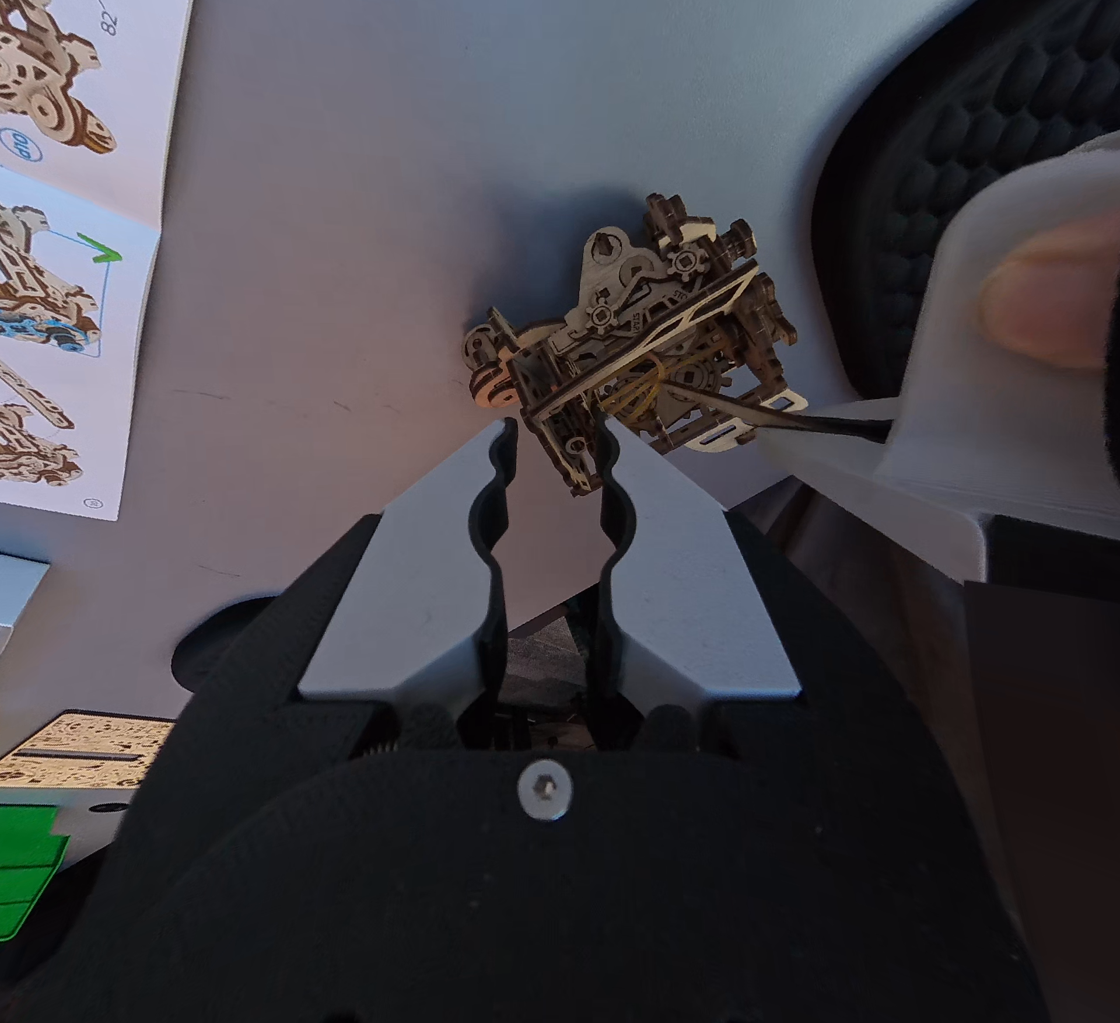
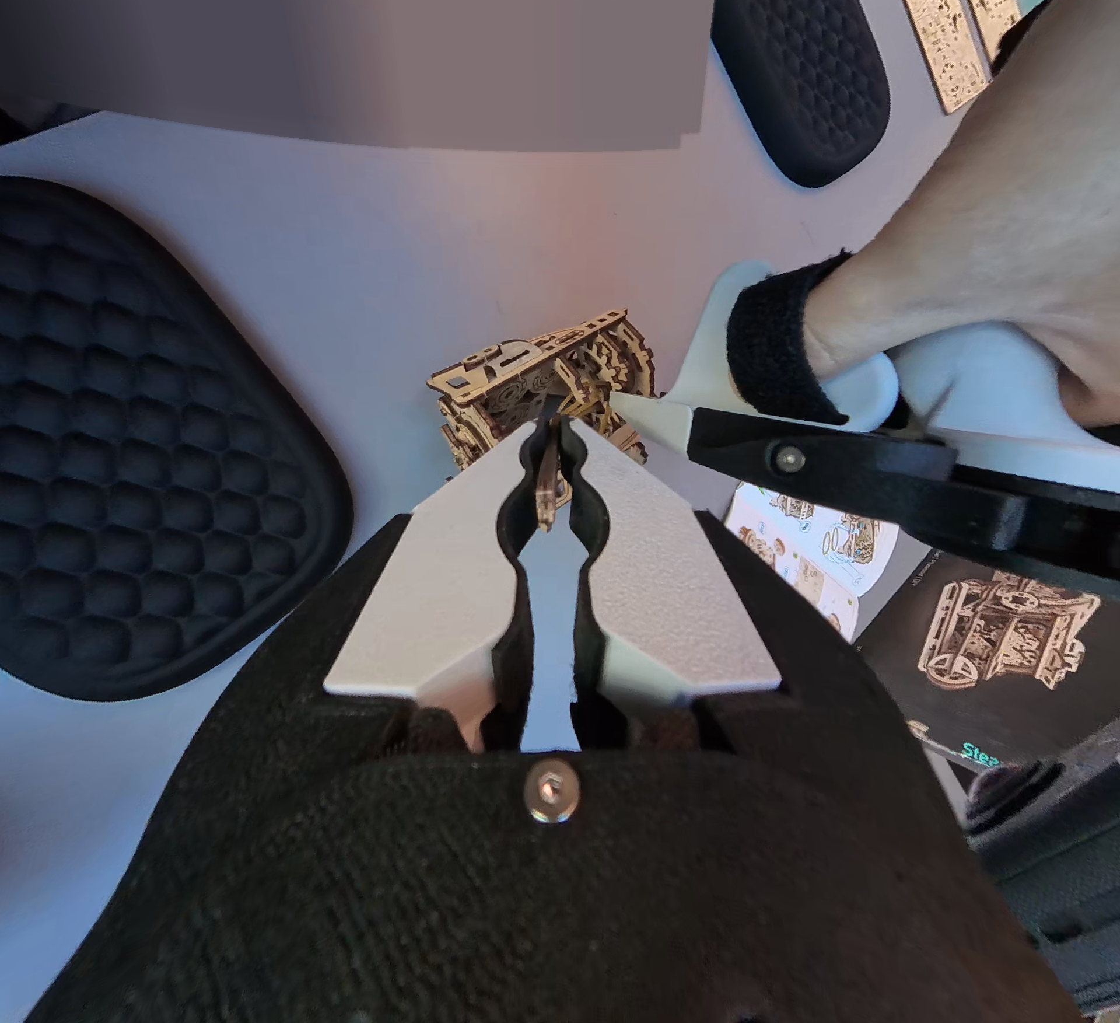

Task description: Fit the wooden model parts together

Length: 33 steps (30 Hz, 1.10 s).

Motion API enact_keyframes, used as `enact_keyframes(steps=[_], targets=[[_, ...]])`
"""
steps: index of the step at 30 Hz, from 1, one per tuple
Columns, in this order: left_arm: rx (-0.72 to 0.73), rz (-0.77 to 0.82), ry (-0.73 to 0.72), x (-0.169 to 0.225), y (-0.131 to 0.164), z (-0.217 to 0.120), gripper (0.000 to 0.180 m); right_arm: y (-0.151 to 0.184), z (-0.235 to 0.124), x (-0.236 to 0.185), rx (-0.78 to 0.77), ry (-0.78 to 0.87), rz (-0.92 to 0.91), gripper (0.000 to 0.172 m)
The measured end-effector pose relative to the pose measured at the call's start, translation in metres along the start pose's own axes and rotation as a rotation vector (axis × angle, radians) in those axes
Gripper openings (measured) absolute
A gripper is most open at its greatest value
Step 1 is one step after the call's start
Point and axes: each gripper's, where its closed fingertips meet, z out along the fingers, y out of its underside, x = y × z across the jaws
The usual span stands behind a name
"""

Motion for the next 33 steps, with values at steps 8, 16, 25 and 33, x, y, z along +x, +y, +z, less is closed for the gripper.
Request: enact_keyframes(steps=[8,16,25,33], targets=[[0.005,0.0,0.004,0.0002,0.0,0.0003,0.023,0.002,0.0001,-0.0007,-0.004,-0.015,0.024,0.001],[0.004,0.001,0.005,0.0004,-0.0004,0.0006,0.023,0.0052,-0.0012,0.0032,0.002,-0.006,0.054,0.001],[0.007,-0.001,0.008,0.0003,-0.0002,0.0006,0.023,0.0022,-0.0017,0.0029,0.024,-0.012,0.054,0.001],[0.006,0.002,0.008,0.0002,-0.0004,0.0008,0.023,0.0003,-0.0019,-0.0022,0.029,-0.035,0.043,0.001]])
